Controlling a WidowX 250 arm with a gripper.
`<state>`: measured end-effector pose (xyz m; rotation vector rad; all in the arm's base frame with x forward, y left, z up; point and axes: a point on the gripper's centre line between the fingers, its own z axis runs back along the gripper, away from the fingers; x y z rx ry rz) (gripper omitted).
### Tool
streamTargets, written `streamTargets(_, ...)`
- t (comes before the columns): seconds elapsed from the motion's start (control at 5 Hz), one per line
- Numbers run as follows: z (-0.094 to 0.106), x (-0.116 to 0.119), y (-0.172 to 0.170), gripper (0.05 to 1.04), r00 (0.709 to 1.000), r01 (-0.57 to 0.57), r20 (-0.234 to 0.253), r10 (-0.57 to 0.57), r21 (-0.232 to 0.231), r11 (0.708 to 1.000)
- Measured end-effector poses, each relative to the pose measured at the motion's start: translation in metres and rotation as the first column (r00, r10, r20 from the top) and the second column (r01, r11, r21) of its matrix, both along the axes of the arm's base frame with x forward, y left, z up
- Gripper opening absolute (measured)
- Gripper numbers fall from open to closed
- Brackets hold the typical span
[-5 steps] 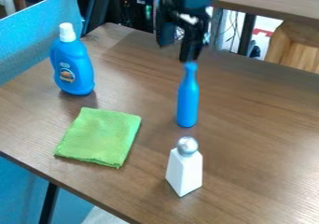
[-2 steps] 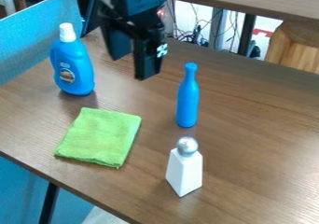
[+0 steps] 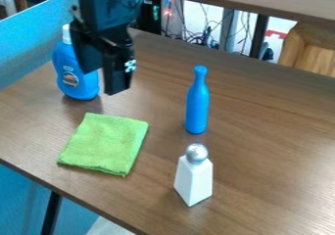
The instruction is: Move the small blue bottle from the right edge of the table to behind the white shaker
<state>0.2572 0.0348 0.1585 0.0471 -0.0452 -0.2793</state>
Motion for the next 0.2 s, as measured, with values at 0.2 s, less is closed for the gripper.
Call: streamTargets(0.2,-0.0141,-0.0024,0.0084,1.0,1.0,-0.026,-0.017,0.026,-0.002,1.0)
